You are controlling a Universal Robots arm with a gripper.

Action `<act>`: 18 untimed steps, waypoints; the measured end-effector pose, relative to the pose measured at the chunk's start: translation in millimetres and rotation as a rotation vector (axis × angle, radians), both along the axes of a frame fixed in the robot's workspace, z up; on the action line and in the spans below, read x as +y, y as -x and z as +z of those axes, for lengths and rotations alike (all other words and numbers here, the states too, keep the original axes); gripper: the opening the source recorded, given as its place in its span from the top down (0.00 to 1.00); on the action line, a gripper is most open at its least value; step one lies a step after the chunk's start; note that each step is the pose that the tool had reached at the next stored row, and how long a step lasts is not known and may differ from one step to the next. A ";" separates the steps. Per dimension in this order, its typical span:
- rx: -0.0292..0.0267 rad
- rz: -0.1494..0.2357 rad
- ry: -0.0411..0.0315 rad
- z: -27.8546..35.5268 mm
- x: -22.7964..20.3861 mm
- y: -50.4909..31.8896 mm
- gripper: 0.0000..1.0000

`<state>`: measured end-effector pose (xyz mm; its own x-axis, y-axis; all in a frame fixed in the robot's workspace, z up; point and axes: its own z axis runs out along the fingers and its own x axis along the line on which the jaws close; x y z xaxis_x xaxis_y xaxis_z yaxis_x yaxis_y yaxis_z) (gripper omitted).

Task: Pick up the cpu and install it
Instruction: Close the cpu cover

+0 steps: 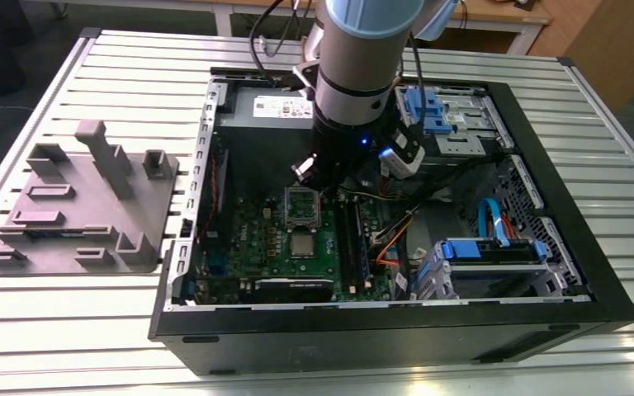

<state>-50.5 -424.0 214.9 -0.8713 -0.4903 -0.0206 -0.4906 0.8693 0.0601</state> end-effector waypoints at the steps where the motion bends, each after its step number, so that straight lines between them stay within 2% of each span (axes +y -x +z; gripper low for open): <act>1: 0.0000 0.001 -0.0001 0.1 0.0 0.0 0.90; 7: 0.0000 0.017 0.0000 4.9 -0.3 0.0 0.90; 10: -0.0001 0.032 -0.0001 5.3 -0.3 0.0 0.90; 18: 0.0000 0.125 0.0004 6.4 -0.3 0.0 0.90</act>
<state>-50.5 -424.3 221.3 -0.8036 -0.5949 -0.0204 -0.5949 0.8016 0.0598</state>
